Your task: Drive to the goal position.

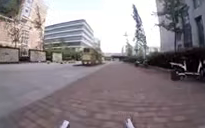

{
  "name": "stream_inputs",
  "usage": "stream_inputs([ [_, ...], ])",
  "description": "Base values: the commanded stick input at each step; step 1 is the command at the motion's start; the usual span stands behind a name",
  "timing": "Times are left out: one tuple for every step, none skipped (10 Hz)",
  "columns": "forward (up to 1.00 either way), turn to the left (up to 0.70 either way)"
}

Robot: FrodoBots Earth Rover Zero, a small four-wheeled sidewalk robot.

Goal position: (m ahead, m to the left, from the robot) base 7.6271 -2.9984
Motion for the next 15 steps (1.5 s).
stream_inputs([
  [0.45, 0.00],
  [0.45, 0.00],
  [0.45, 0.00],
  [0.45, -0.03],
  [0.45, -0.16],
  [0.51, -0.24],
  [0.70, -0.14],
  [0.70, -0.14],
  [0.70, -0.14],
  [0.70, -0.14],
  [0.70, -0.14],
  [0.70, -0.14],
  [0.70, -0.14],
  [0.70, -0.14],
  [0.70, -0.14],
])
